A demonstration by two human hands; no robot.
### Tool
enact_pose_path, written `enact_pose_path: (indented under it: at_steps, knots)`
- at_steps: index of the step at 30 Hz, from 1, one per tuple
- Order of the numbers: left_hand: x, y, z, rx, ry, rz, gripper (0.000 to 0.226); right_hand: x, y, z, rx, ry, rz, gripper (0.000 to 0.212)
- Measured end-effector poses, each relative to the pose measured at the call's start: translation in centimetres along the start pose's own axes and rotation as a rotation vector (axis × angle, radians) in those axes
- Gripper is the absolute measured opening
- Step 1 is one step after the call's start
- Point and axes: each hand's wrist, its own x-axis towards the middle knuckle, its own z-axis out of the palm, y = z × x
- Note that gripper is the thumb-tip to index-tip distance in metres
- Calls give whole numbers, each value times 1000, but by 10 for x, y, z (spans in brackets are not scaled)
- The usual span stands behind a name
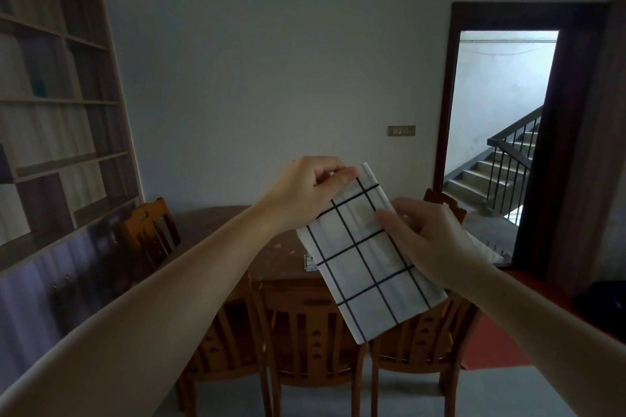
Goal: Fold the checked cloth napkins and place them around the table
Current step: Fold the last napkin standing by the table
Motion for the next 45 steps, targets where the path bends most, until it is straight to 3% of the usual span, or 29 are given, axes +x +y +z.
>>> enact_pose_path:
  at_steps: [2, 4, 5, 7, 9, 11, 13, 17, 19, 21, 24, 26, 31, 36, 39, 41, 43, 45]
  knots:
    - [0, 5, -1, -67, 62, -44, 32, 4, -4, -1, 15, 28, 21, 33]
    - [-4, 9, -1, -316, 196, -200, 23, 7, -6, -3, 52, 98, 30, 37]
    - [-7, 7, 0, -517, 196, -321, 25, 8, -6, -5, 81, 136, 47, 37]
    - [-18, 0, 5, -848, 27, -497, 55, 10, -5, -8, 124, 187, 80, 39]
    - [-28, -5, 15, -814, -174, -530, 64, 11, -3, -8, 86, 223, 84, 41]
    - [-34, -3, 25, -673, -235, -490, 38, 11, -3, -7, 79, 257, 91, 36]
    - [-34, -1, 30, -618, -204, -465, 20, 11, -1, -8, 152, 207, 115, 26]
    - [-35, -9, 24, -536, -175, -461, 20, 11, 4, -16, 316, -53, 266, 11]
    - [-36, -12, 21, -556, -155, -489, 26, 11, 5, -18, 335, -105, 311, 11]
    - [-39, -12, 22, -607, -129, -517, 25, 10, 7, -19, 340, -121, 357, 14]
    - [-42, -16, 23, -725, -102, -569, 31, 7, 8, -18, 432, -178, 400, 37]
    - [-44, -19, 23, -819, -71, -613, 40, 7, 11, -16, 479, -215, 403, 38]
    - [-49, -24, 23, -1042, 20, -671, 45, 7, 15, -11, 595, -221, 435, 17]
    - [-54, -30, 24, -1141, 8, -612, 31, 8, 17, -8, 708, -233, 434, 39]
    - [-55, -31, 25, -1154, -15, -595, 23, 8, 15, -8, 700, -249, 378, 26]
    - [-56, -32, 24, -1153, 4, -627, 31, 8, 18, -9, 640, -270, 330, 25]
    - [-56, -31, 24, -1102, 32, -640, 36, 7, 19, -11, 568, -265, 305, 37]
    - [-57, -25, 26, -992, 15, -667, 28, 7, 16, -12, 527, -249, 274, 47]
